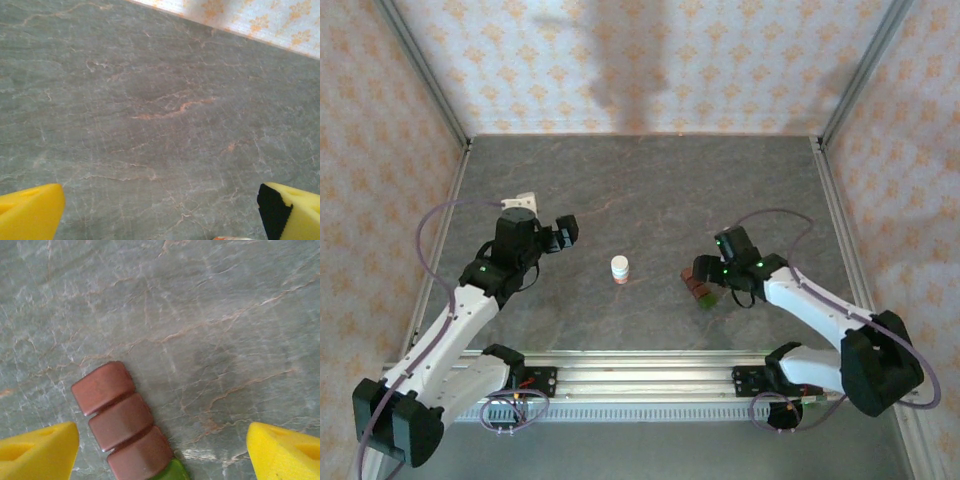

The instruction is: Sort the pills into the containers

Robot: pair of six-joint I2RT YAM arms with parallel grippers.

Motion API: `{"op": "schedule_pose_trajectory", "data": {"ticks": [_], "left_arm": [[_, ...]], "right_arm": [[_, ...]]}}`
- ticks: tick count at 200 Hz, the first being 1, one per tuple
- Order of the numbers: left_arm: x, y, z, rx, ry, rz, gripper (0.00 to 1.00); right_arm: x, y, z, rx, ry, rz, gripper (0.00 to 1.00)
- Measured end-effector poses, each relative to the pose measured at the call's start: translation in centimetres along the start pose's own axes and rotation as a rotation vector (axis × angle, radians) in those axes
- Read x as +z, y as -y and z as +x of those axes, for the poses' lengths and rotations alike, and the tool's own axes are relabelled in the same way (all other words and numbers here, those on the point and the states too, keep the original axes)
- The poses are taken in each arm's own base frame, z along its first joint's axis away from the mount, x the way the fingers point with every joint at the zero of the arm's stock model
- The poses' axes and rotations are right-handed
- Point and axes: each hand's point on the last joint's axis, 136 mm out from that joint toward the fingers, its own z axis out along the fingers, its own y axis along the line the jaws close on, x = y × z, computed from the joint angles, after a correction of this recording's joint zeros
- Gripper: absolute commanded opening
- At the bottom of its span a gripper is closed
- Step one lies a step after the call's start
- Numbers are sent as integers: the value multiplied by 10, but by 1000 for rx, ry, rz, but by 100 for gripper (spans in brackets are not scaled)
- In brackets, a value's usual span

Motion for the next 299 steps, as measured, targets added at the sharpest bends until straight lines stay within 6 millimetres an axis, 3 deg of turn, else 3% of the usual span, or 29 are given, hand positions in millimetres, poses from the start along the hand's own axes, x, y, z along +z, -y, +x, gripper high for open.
{"op": "schedule_pose_trajectory", "data": {"ticks": [49, 102, 131, 209, 251, 299], "left_arm": [[13, 12, 20, 42, -70, 12, 100], [22, 15, 33, 64, -117, 7, 100], [23, 17, 34, 68, -119, 10, 100], [23, 18, 35, 71, -122, 13, 100], [23, 22, 34, 76, -123, 21, 100], [19, 32, 29, 53, -113, 72, 100]], "right_arm": [[24, -12, 24, -120, -94, 66, 84], [42, -31, 30, -231, -124, 124, 76], [47, -27, 32, -243, -131, 155, 70], [47, -26, 29, -234, -113, 166, 47], [43, -27, 25, -221, -93, 158, 41], [10, -33, -14, -109, 50, 68, 38]]}}
